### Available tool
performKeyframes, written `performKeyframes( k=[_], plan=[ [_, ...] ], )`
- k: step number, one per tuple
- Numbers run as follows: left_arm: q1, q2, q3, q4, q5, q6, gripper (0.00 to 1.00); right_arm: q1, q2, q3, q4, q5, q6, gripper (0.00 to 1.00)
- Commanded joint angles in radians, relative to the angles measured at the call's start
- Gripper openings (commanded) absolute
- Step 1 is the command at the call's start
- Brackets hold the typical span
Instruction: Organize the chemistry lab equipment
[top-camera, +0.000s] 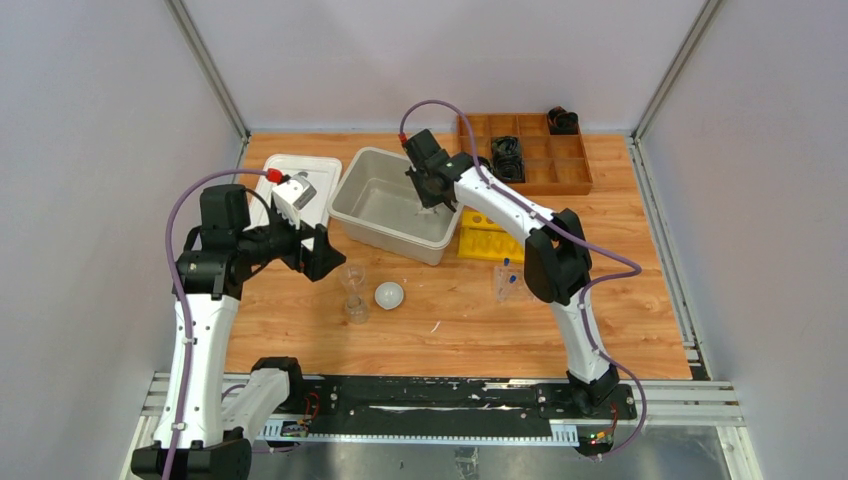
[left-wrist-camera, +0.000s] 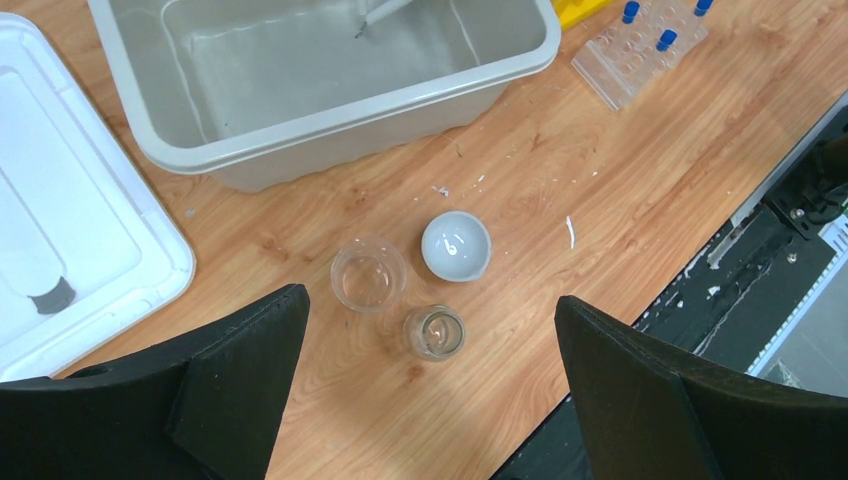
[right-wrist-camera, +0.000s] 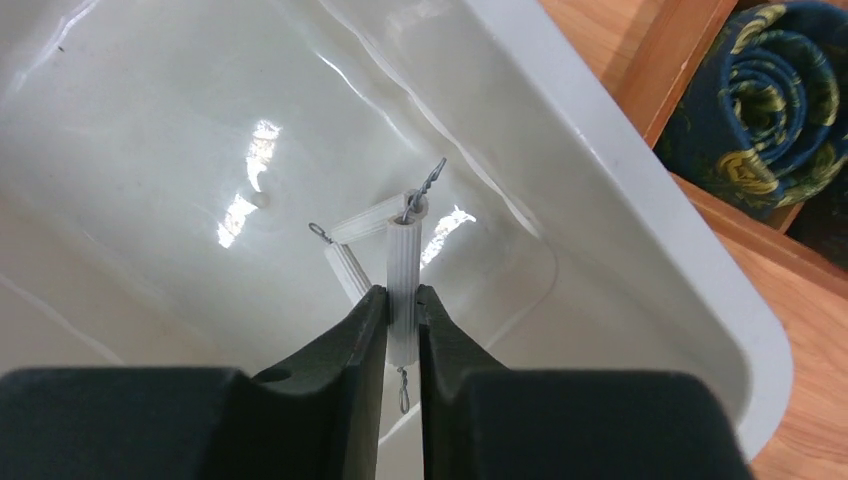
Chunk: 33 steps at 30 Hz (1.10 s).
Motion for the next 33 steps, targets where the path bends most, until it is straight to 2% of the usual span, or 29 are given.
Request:
performKeyframes(
  k=[1, 4, 7, 12, 21, 29, 33],
  plan=[
    [-0.001, 0.007, -0.002, 0.001, 0.013, 0.017, 1.0, 0.004, 0.02, 0.06, -0.052, 0.051, -0.029, 0.27],
    [-0.001, 0.008, 0.002, 0.001, 0.009, 0.016, 1.0, 0.015, 0.002, 0.081, -0.057, 0.11, -0.026, 0.44],
    [-0.001, 0.011, 0.007, 0.001, 0.001, 0.017, 1.0, 0.037, -0.043, 0.083, -0.048, 0.173, -0.028, 0.52],
    [-0.001, 0.017, 0.022, 0.001, -0.023, 0.018, 1.0, 0.103, -0.158, 0.003, 0.011, 0.219, -0.025, 0.47],
    [0.027, 0.069, 0.023, 0.017, -0.093, 0.048, 1.0, 0.353, -0.394, -0.423, 0.253, 0.154, 0.034, 0.51],
    [0.112, 0.123, 0.012, 0.017, -0.108, 0.09, 1.0, 0.403, -0.401, -0.613, 0.317, 0.065, 0.13, 0.51],
    [0.138, 0.124, -0.007, 0.017, -0.103, 0.098, 1.0, 0.406, -0.358, -0.647, 0.324, 0.056, 0.162, 0.57]
  ],
)
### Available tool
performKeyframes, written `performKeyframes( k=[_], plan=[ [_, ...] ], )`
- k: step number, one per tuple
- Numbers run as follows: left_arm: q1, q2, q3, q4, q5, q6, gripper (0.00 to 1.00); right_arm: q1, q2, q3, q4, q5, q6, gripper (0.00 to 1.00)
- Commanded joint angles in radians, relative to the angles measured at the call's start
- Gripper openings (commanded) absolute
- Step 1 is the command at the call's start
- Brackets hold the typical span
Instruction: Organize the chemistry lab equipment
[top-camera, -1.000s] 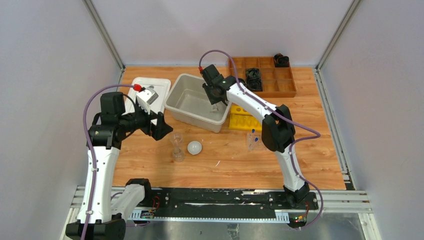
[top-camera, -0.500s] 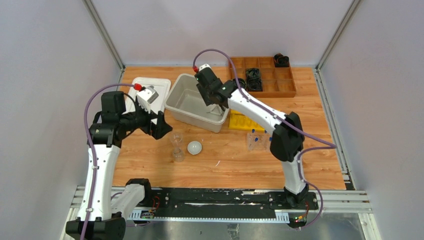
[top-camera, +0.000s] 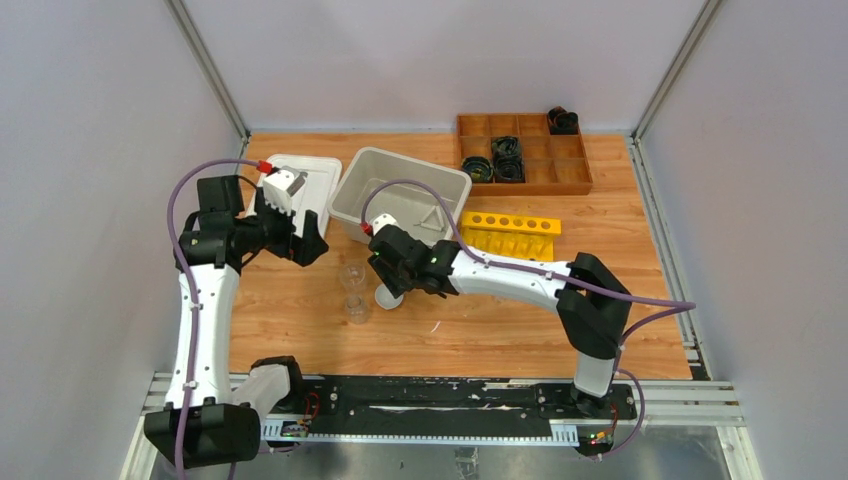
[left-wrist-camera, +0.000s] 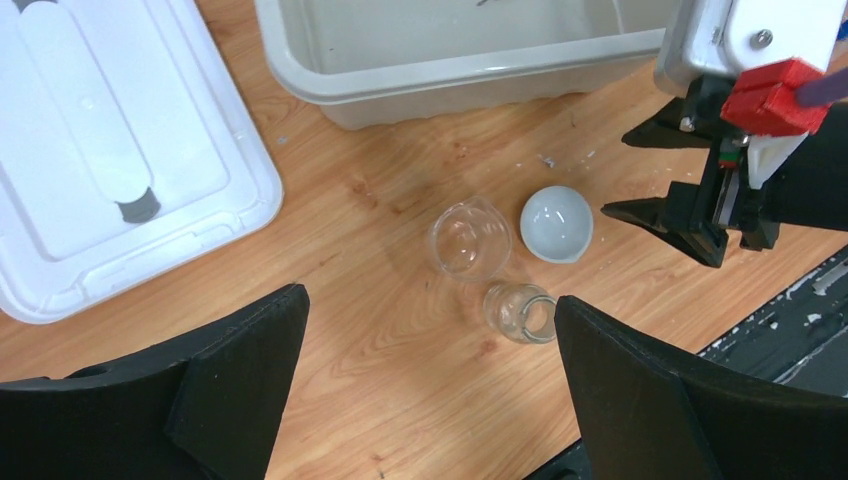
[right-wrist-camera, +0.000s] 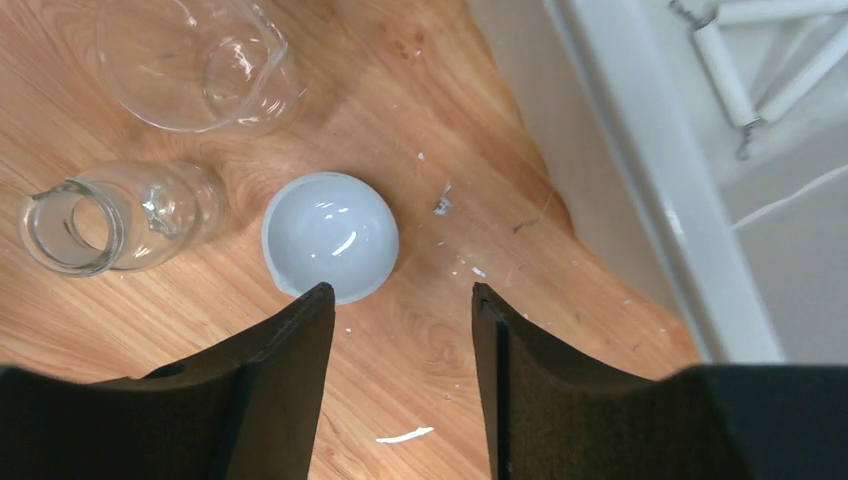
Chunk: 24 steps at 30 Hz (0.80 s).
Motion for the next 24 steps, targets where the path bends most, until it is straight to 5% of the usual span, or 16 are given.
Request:
performKeyframes(
  k=[1, 16, 24],
  plan=[
    [0.023, -0.007, -0.012, 0.012, 0.002, 0.026, 1.0, 0.001, 0.045, -0.025, 0.046, -0.014, 0.066, 0.58],
    [0.023, -0.057, -0.031, 0.008, 0.03, 0.035, 1.0, -0.019, 0.145, -0.093, 0.16, -0.012, 0.144, 0.52],
    [0.022, -0.069, -0.03, -0.003, 0.028, 0.05, 1.0, -0.018, 0.147, -0.166, 0.248, -0.077, 0.18, 0.34]
  ],
)
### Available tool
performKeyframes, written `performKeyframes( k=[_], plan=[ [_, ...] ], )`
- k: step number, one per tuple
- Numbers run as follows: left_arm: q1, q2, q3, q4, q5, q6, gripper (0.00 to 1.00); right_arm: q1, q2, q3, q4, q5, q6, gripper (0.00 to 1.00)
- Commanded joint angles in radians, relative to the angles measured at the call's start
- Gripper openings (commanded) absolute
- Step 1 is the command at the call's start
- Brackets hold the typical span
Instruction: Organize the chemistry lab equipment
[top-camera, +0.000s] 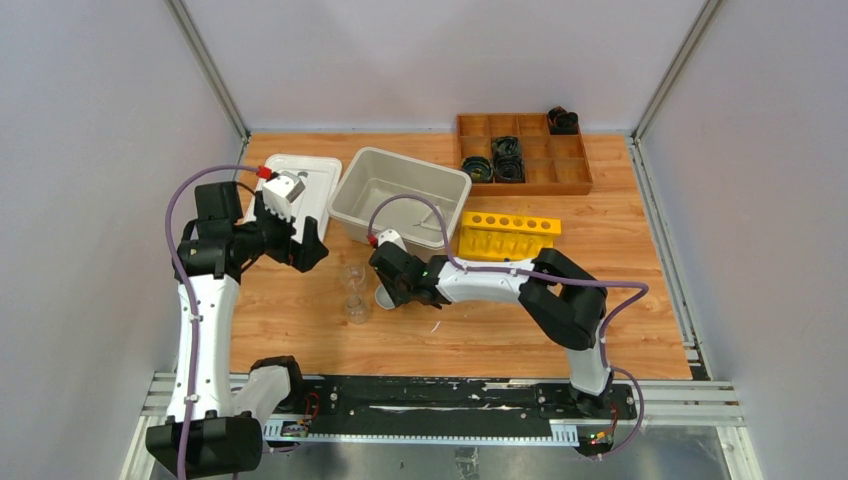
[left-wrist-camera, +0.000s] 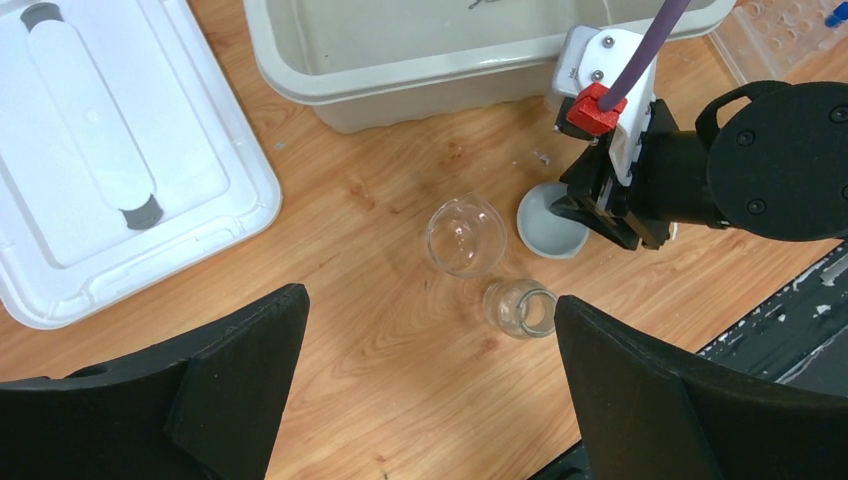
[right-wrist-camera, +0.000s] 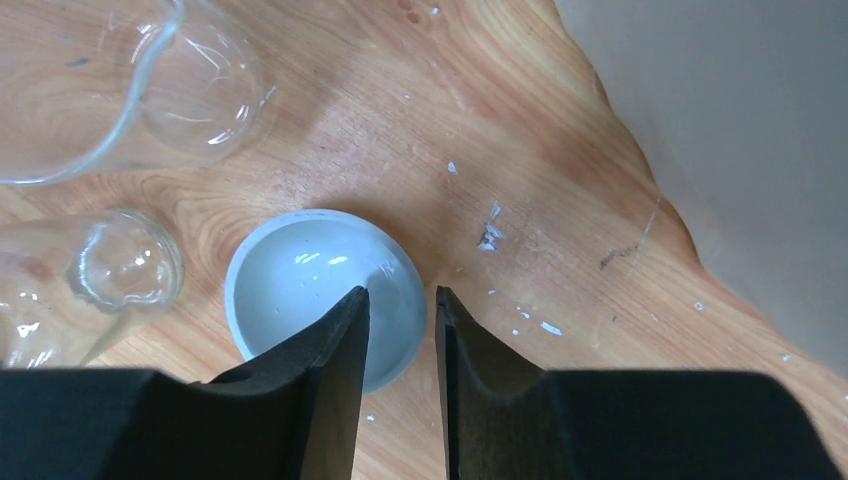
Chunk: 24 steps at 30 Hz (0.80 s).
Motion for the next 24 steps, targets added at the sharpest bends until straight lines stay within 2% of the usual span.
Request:
performKeyframes(
  k=[1, 5, 9, 10, 14, 18, 24],
  plan=[
    [0.007, -0.022, -0.004, -0.002, 0.012, 0.026, 1.0, -0.007, 0.002, -0.062, 0.065, -0.053, 0.035, 0.32],
    [0.008, -0.027, 0.0, -0.002, 0.01, 0.029, 1.0, -0.009, -0.011, -0.083, 0.094, -0.071, 0.043, 0.22],
    [0.008, -0.028, 0.006, -0.002, 0.009, 0.024, 1.0, -0.009, -0.036, -0.1, 0.116, -0.089, 0.046, 0.02],
    [0.007, -0.028, 0.007, -0.002, 0.009, 0.023, 1.0, -0.009, -0.05, -0.103, 0.114, -0.092, 0.043, 0.0],
    [0.007, -0.024, 0.019, -0.002, 0.009, 0.02, 1.0, -0.013, -0.139, -0.099, 0.097, -0.124, 0.004, 0.0],
    [0.008, -0.019, 0.035, -0.002, 0.006, 0.015, 1.0, -0.028, -0.242, -0.049, 0.009, -0.14, -0.033, 0.0],
    [0.008, -0.023, 0.035, -0.002, 0.009, 0.019, 1.0, -0.125, -0.364, 0.083, -0.112, -0.117, -0.094, 0.0]
  ],
)
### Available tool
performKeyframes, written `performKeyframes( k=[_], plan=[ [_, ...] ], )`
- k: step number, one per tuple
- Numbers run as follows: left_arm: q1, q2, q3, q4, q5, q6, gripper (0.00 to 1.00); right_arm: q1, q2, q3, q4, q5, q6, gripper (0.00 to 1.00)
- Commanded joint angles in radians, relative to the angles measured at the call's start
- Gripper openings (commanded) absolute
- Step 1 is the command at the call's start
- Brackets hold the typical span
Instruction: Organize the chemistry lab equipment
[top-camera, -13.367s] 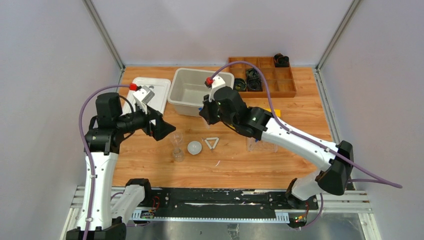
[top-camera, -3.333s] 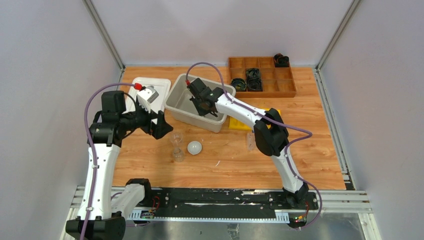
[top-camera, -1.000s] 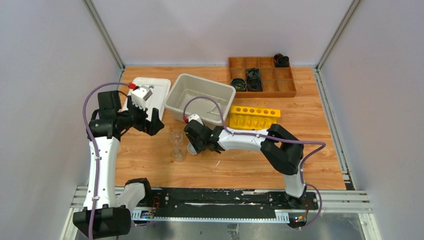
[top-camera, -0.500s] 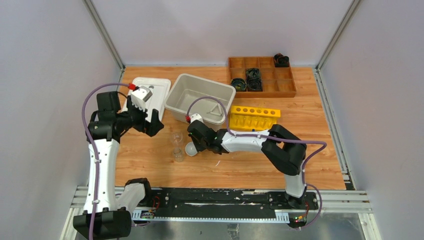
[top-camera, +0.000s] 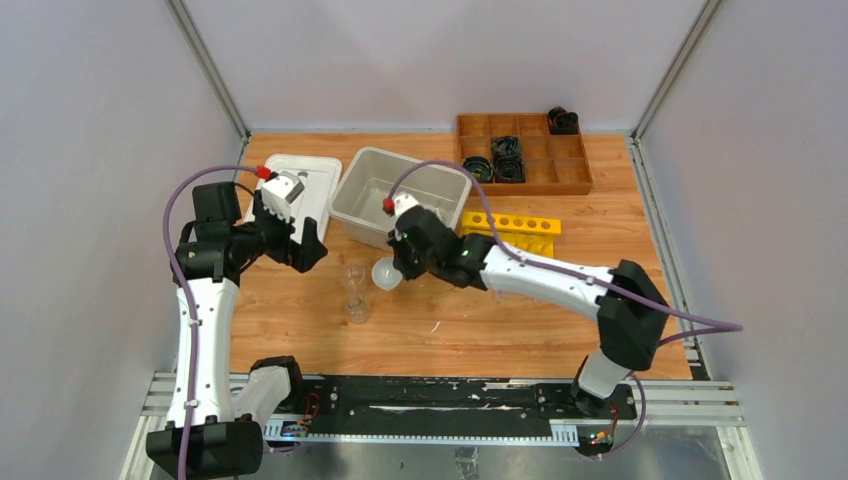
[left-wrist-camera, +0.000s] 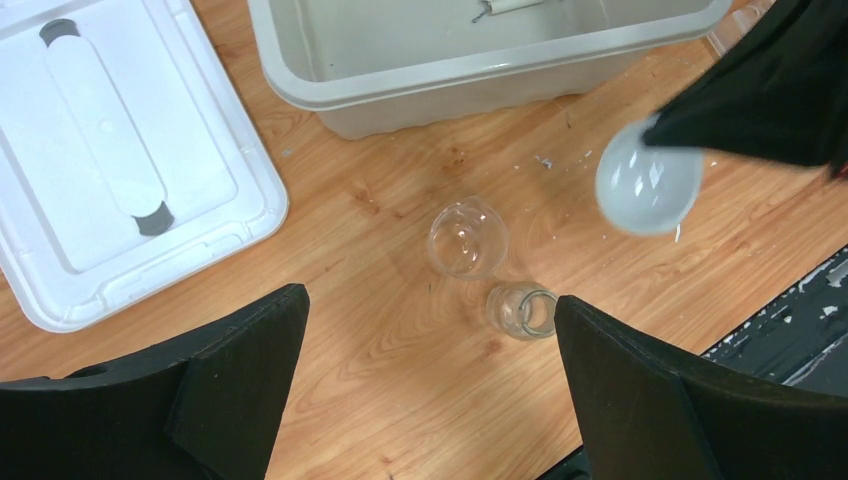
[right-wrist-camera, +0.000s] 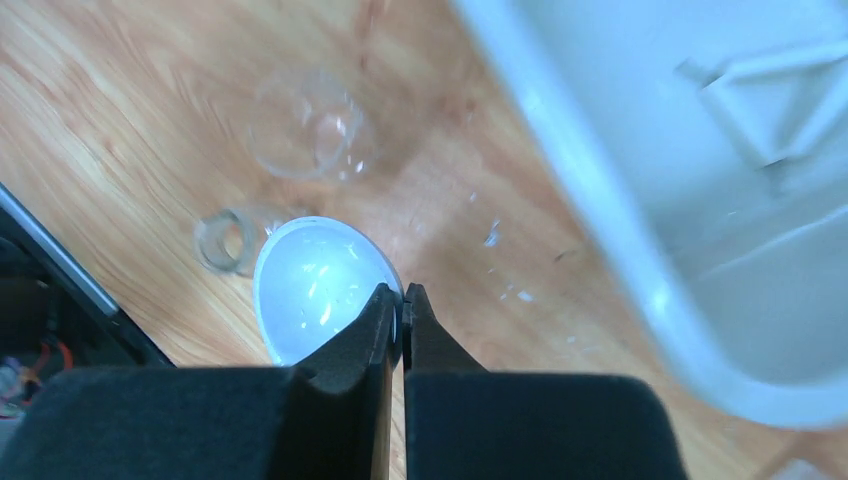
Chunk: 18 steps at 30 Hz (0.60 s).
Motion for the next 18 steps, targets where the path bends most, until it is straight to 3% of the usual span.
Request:
performKeyframes(
  k=[1, 6, 11, 18],
  plan=[
    [0.007, -0.008, 0.026, -0.002, 0.008, 0.009, 1.0, -0.104, -0.086, 0.146, -0.111, 0.028, -0.063, 0.0],
    [0.007, -0.018, 0.017, -0.002, 0.008, 0.016, 1.0, -0.213, -0.024, 0.298, -0.209, 0.043, -0.07, 0.0],
    [0.008, -0.02, 0.014, -0.002, 0.023, 0.01, 1.0, -0.265, 0.148, 0.468, -0.373, 0.069, -0.094, 0.0],
    [0.008, -0.025, 0.005, -0.002, 0.038, 0.026, 0.99, -0.274, 0.274, 0.492, -0.408, 0.095, -0.096, 0.0]
  ],
)
